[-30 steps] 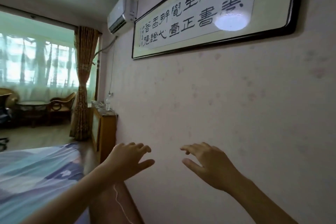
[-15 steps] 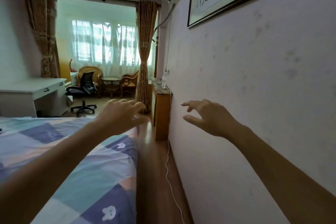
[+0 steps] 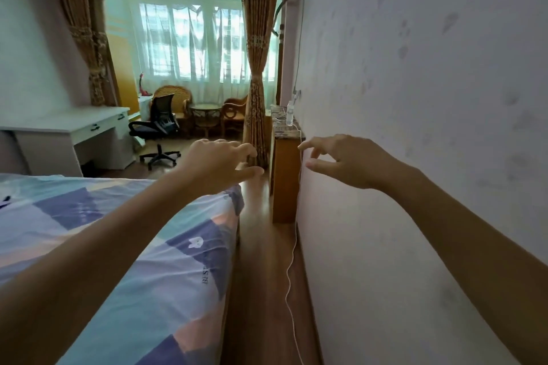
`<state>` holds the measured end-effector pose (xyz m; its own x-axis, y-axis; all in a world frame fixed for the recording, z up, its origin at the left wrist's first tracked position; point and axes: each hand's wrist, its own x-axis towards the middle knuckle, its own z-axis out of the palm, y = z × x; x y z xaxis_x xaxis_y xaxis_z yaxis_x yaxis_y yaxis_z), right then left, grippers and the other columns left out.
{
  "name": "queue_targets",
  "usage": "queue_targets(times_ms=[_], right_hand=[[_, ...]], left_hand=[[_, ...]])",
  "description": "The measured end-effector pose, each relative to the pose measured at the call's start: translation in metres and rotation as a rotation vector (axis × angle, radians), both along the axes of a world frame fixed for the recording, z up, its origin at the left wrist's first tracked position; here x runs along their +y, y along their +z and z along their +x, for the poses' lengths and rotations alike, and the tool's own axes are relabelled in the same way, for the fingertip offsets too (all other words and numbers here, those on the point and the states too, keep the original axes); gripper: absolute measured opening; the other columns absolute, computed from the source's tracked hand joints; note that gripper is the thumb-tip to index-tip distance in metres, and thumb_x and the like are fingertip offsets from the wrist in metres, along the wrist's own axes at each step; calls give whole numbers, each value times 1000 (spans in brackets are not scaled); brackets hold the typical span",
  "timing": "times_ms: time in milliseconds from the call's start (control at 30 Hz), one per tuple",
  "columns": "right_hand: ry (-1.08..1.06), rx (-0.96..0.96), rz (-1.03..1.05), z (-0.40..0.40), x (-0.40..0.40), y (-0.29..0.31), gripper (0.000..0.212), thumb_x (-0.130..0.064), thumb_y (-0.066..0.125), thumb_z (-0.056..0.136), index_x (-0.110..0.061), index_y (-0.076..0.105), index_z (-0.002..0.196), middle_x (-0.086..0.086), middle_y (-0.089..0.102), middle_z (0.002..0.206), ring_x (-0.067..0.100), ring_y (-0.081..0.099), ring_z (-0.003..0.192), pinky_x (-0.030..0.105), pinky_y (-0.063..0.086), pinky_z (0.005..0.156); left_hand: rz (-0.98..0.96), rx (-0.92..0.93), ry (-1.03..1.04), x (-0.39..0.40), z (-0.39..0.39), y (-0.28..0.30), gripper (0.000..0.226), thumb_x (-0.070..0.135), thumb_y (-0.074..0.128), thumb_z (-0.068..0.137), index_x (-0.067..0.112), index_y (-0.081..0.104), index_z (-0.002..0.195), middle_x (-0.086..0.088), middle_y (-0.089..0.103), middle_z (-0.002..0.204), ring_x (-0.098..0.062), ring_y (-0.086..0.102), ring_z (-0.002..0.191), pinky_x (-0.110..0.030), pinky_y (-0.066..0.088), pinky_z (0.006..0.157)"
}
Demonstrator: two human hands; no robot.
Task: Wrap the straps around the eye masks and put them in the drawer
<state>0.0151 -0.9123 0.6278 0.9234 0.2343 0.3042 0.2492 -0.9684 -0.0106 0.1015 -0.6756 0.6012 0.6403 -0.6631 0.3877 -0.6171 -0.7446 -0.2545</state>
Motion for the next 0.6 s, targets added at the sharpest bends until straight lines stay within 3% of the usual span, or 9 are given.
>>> queue_targets(times_ms=[133, 267, 400, 467, 600], right_hand=[[46, 44, 16, 104, -42, -1, 39, -44, 41, 96, -34, 44, 133, -8, 63, 117, 12, 56, 101, 31, 45, 79], [156, 47, 55, 209, -58, -5, 39, -45, 42, 95, -33, 44, 133, -8, 63, 116, 8, 54, 98, 30, 47, 79], [220, 55, 24, 318, -68, -10, 40, -47, 41, 95, -36, 43, 133, -9, 62, 116, 10, 57, 99, 37, 51, 85], [224, 33, 33, 375, -78, -13, 39, -45, 41, 95, -36, 43, 133, -9, 62, 115, 9, 56, 95, 35, 50, 82], [174, 44, -35, 472, -104, -20, 38, -43, 39, 96, -36, 44, 133, -9, 63, 114, 8, 53, 92, 35, 51, 80]], left_hand=[[39, 19, 61, -26, 80, 13, 58, 68, 33, 86, 34, 47, 131, 11, 63, 121, -13, 62, 101, -29, 49, 77], [83, -21, 99, -28, 160, 19, 57, 68, 30, 86, 36, 48, 130, 14, 60, 126, -9, 57, 111, -26, 40, 76], [144, -81, 159, -27, 249, 10, 71, 72, 10, 79, 40, 45, 131, 19, 58, 125, -7, 61, 102, -19, 31, 58], [210, -86, 207, -32, 305, 5, 62, 67, 16, 86, 37, 43, 133, 17, 58, 125, -8, 62, 100, -19, 28, 53], [128, -32, 258, -55, 423, -6, 53, 67, 32, 88, 37, 48, 129, 14, 64, 119, -11, 64, 97, -23, 35, 60]])
